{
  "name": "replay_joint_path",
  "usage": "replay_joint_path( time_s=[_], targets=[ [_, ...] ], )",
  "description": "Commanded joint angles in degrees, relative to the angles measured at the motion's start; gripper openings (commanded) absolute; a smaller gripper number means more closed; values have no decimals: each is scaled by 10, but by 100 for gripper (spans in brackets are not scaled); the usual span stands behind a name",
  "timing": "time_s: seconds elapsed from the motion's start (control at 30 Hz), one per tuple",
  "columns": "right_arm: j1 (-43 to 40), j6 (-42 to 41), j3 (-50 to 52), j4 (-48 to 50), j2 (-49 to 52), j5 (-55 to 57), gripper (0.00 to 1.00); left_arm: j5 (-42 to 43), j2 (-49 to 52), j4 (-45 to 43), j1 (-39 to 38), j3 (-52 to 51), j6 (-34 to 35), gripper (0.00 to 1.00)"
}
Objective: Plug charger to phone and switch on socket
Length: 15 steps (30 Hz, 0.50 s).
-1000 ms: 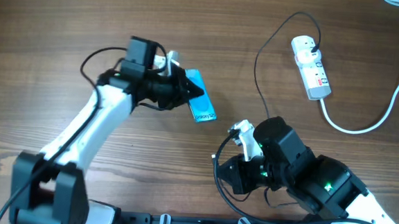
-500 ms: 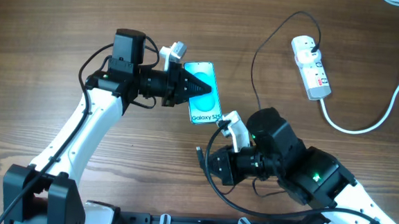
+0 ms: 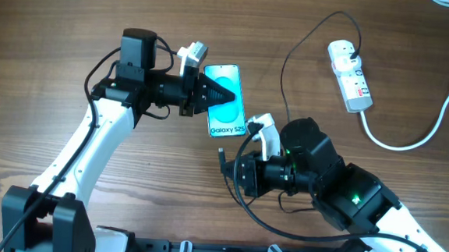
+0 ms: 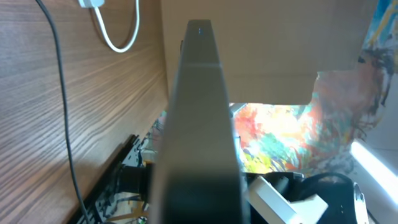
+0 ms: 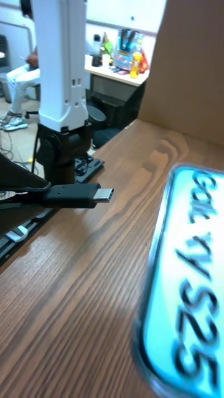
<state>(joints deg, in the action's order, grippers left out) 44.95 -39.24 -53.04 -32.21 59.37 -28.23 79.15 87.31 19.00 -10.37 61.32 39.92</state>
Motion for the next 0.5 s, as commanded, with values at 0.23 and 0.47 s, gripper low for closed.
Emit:
replay_joint_path(
  time_s=[0.23,0.47],
  targets=[
    [-3,-35,-9,28,0,34,4,36,-13,-7,3,5,-9,4],
    [-18,-49,-9,28,0,34,4,36,-13,-15,3,5,-9,4]
  ],
)
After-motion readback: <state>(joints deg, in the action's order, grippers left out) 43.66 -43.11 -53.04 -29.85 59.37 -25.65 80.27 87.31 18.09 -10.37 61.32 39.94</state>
